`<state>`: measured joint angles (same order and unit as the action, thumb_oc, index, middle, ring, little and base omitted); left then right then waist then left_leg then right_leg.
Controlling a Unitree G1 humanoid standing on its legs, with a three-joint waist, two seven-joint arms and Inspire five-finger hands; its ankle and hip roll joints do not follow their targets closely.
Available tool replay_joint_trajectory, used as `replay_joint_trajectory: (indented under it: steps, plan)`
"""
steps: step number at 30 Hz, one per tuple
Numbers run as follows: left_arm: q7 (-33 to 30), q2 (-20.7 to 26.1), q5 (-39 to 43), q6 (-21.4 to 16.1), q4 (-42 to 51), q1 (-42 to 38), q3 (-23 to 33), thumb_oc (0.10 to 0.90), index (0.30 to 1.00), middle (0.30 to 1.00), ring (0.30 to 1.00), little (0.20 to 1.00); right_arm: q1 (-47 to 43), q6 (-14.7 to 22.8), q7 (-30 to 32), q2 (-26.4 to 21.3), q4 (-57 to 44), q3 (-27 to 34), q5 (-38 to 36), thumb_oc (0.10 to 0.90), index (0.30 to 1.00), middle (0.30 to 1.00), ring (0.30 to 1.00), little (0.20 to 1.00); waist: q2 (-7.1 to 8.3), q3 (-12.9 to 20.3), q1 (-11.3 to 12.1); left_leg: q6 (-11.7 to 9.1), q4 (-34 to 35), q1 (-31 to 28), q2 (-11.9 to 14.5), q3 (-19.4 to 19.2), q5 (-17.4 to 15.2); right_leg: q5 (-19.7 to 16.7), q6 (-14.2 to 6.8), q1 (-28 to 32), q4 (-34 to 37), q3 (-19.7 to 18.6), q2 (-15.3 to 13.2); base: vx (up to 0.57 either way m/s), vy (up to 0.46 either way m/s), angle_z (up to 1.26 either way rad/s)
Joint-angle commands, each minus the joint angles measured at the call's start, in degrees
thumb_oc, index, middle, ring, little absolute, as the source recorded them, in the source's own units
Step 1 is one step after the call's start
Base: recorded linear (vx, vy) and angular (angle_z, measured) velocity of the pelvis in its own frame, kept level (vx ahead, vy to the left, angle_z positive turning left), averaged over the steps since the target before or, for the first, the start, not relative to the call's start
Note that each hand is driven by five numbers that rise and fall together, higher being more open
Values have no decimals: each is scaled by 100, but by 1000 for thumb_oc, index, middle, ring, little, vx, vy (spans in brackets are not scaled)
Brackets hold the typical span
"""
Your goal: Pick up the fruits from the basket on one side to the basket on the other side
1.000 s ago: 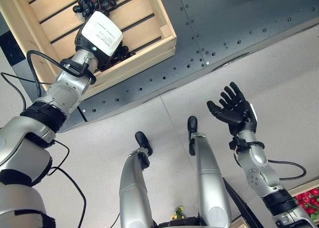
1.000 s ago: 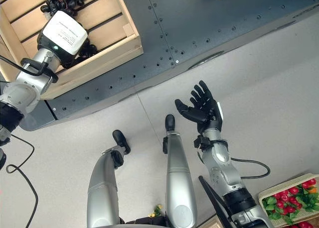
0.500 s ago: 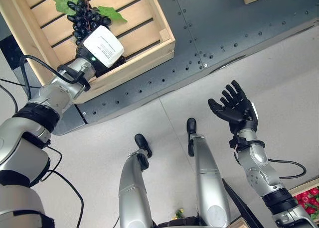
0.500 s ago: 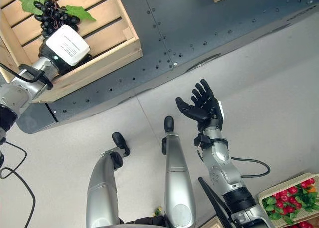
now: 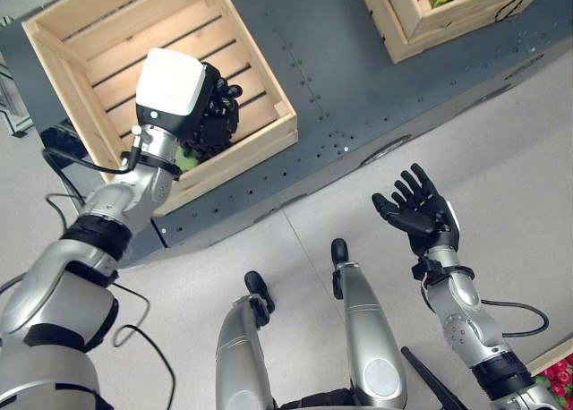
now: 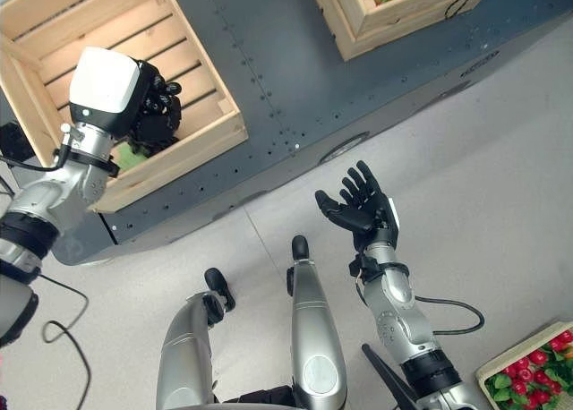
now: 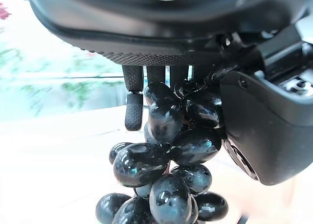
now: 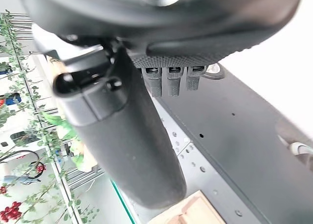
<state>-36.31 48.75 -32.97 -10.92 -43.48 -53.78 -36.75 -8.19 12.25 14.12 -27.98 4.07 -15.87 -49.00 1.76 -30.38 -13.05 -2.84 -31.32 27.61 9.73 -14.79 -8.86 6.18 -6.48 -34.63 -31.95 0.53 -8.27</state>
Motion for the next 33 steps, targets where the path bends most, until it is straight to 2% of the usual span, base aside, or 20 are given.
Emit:
replay_joint_trajectory:
  steps: [1, 3, 7, 13, 16, 18, 21, 25, 30, 33]
  plan:
    - [-322, 226, 1100, -86, 453, -243, 1055, 400, 300, 300, 300, 300, -254, 164, -298, 92, -681, 518, 468, 800, 900, 900, 900, 900, -52, 59, 17, 379, 285, -498, -407, -232, -10, -153, 365, 783, 621, 141, 200, 26, -19, -8]
    - [-38, -77, 1938, -49, 347, 59, 1547, 400, 300, 300, 300, 300, -180, 62, -314, 174, -655, 544, 522, 800, 900, 900, 900, 900, -80, 132, -3, 373, 436, -791, -419, -283, 13, -143, 373, 1034, 745, 142, 167, 47, -18, -11]
    - [-25, -235, 2174, -158, 222, 260, 1878, 400, 300, 300, 300, 300, -65, -35, -334, 236, -678, 563, 613, 800, 900, 900, 900, 900, -122, 316, -53, 353, 742, -1147, -451, -373, 89, -161, 371, 1344, 1014, 165, 123, 60, -19, -9]
    - [52, -225, 2475, -293, 317, 346, 1956, 400, 300, 300, 300, 300, 148, 26, -478, 176, -710, 568, 804, 800, 900, 900, 900, 900, -239, 590, -95, 316, 1273, -1626, -543, -428, 238, -220, 348, 1772, 1444, 206, 73, 36, -11, -5]
    - [95, -259, 2932, -321, 338, 453, 1999, 400, 300, 300, 300, 300, 214, 90, -571, 123, -644, 584, 812, 800, 900, 900, 900, 900, -319, 752, -118, 285, 1471, -1871, -565, -431, 274, -223, 360, 2045, 1662, 232, 42, 40, 4, -3]
    - [83, -362, 3205, -362, 420, 611, 2168, 400, 300, 300, 300, 300, 264, 79, -651, 154, -596, 584, 893, 800, 900, 900, 900, 900, -406, 893, -119, 256, 1698, -2140, -579, -443, 313, -220, 378, 2344, 1880, 288, 24, 60, 14, 1]
    - [99, -431, 3312, -366, 510, 748, 2284, 400, 300, 300, 300, 300, 329, 19, -683, 199, -576, 570, 910, 800, 900, 900, 900, 900, -461, 1030, -114, 237, 1944, -2373, -601, -442, 369, -252, 374, 2593, 2100, 316, 19, 66, 6, 3]
    - [206, -487, 3714, -564, 658, 957, 2441, 400, 300, 300, 300, 300, 499, 38, -757, 225, -581, 534, 962, 800, 900, 900, 900, 900, -540, 1327, -94, 210, 2400, -2738, -652, -414, 473, -363, 338, 3007, 2557, 323, 31, 55, -13, 6]
    - [643, -580, 4515, -673, 917, 1117, 2640, 400, 300, 300, 300, 300, 605, 36, -1028, 338, -638, 429, 1149, 800, 900, 900, 900, 900, -628, 1728, -13, 189, 2751, -3053, -689, -334, 552, -460, 290, 3366, 2906, 387, 36, 40, -41, 4]
    - [942, -636, 4615, -768, 1006, 1126, 2642, 400, 300, 300, 300, 300, 494, 131, -1023, 390, -681, 280, 1440, 800, 900, 900, 900, 900, -663, 1934, 64, 174, 2910, -3191, -700, -290, 595, -529, 274, 3527, 3084, 402, 43, 37, -51, 7]
